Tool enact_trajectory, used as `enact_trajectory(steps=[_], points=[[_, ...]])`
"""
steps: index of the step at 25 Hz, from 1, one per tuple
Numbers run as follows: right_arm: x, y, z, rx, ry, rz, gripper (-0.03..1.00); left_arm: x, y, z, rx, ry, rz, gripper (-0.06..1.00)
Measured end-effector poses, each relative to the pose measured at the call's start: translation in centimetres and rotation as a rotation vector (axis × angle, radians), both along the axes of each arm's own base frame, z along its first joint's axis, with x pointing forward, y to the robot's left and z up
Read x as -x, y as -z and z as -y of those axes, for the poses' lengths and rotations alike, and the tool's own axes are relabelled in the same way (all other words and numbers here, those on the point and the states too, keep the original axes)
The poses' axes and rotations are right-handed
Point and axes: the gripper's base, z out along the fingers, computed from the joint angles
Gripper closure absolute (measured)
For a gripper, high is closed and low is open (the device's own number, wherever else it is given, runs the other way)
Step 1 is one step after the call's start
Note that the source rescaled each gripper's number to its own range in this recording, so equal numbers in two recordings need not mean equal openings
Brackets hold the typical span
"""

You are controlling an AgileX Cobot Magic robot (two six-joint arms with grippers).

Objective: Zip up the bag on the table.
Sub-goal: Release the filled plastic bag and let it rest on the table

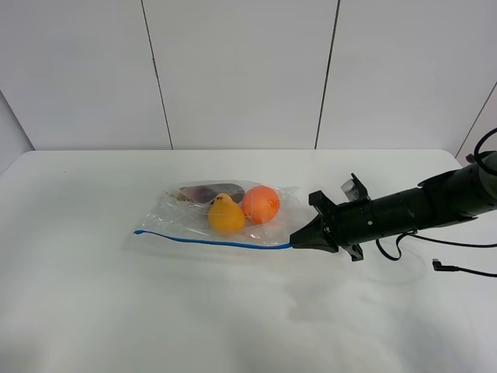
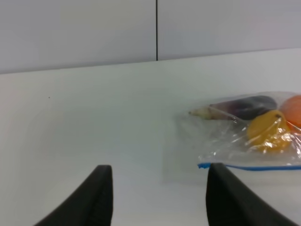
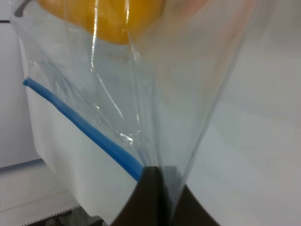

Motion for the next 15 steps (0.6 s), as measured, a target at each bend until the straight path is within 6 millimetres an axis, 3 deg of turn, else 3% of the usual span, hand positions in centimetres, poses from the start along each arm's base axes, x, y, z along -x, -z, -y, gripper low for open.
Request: enact_trajectory(steps=[9,15], points=[[0.0,0.0,0.0,0.001,-0.002,0.003,0.97,6.2,1.2,0.0,-0.027,-0.022,0.044,0.19],[0.0,0.0,0.0,0.006,-0.007,0.011,0.97,8.8,2.3,-0.4,-0.002,-0.102,0.090,0.19]])
